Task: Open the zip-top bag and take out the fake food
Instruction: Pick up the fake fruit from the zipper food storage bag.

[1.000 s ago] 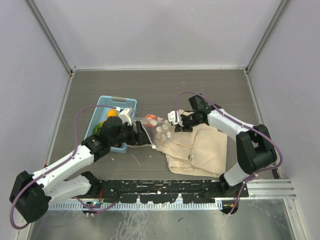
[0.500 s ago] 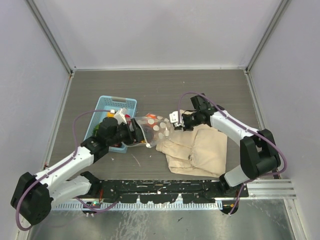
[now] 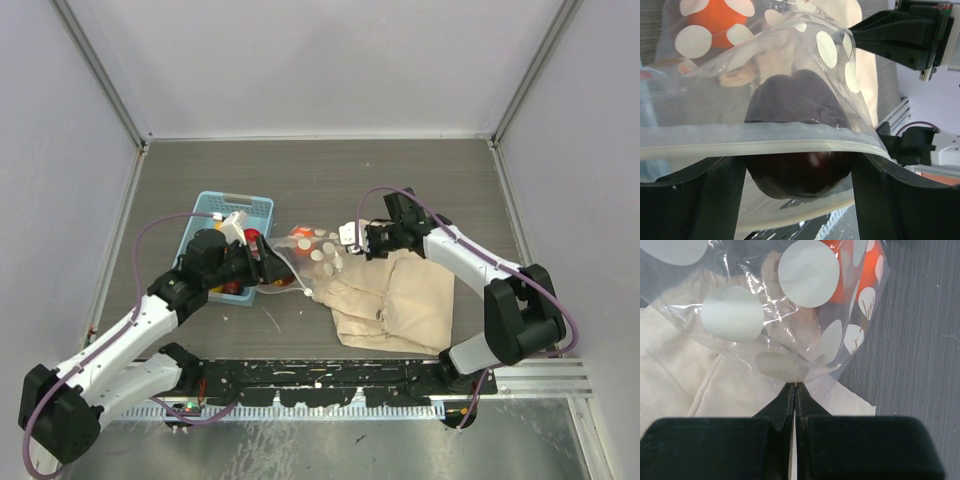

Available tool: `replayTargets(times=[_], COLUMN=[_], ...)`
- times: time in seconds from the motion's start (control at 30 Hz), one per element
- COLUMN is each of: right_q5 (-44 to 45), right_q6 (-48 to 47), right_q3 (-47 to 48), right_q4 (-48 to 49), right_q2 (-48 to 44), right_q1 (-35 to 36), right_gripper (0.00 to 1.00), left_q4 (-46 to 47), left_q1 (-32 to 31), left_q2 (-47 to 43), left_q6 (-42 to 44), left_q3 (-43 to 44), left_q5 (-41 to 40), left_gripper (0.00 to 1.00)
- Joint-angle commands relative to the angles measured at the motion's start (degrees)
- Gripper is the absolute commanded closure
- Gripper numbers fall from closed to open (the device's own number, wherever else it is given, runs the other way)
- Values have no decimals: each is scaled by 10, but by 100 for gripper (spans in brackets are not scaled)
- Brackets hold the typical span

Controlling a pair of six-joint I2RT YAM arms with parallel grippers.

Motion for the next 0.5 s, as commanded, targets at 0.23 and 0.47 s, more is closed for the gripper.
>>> replayTargets(times=[0.23, 0.47], right_q5=[12, 16], right_q6=[16, 24], right_q3=[9, 12], right_q4=[24, 25], right_q2=[-5, -3], right_q1=[-1, -12], right_gripper=[97, 97], left_q4=[-148, -157], left_q1=[3, 3], left_q2=[-70, -88], left_q6=[153, 146], left_q3=[49, 55], left_q5=[-59, -56], left_gripper=[71, 71])
